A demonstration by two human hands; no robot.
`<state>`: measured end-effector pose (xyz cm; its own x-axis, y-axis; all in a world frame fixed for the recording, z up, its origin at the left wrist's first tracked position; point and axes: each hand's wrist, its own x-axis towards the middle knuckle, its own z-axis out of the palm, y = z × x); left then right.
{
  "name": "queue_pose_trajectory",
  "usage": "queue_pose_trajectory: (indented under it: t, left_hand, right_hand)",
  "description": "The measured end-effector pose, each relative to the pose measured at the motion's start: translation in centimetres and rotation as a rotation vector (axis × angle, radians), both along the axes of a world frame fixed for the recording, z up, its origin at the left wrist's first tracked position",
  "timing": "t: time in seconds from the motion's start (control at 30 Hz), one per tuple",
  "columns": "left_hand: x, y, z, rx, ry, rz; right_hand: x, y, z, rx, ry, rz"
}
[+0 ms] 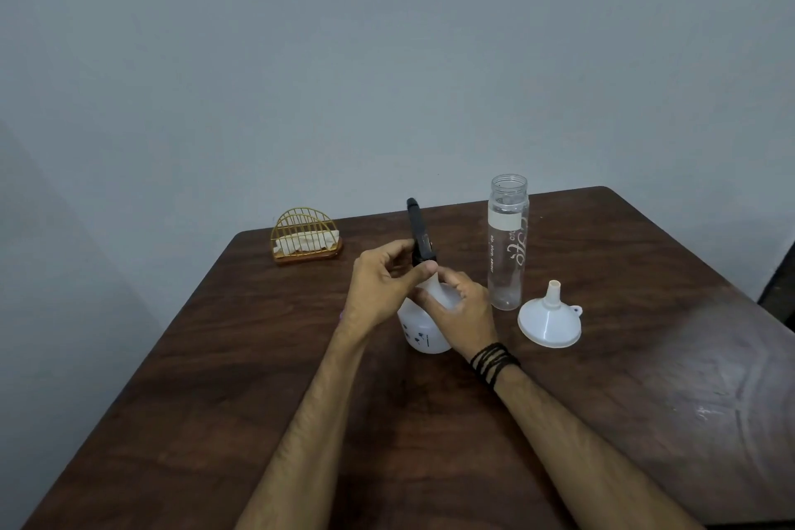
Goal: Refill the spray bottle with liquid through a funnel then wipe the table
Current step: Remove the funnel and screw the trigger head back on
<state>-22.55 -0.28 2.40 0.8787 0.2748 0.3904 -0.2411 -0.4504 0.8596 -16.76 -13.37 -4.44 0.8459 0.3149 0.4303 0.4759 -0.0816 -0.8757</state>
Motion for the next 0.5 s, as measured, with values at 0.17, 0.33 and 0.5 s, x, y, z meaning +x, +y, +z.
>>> queue_pose_trajectory:
  t: [0.17, 0.33, 0.5]
  left_hand:
    - [0.2, 0.0, -0.1, -0.111, 0.009, -0.145]
    - [0.2, -1.1, -1.5, -0.409, 0.004, -0.150]
    - [0.2, -0.2, -1.8, -0.387, 0.035, -0.185]
  right_hand:
    - [0.0, 0.1, -0.1, 0.018, -0.004, 0.001]
    - [0.0, 0.1, -0.2, 0.046, 0.002, 0.000]
    - [0.0, 0.1, -0.1, 0.040, 0.005, 0.010]
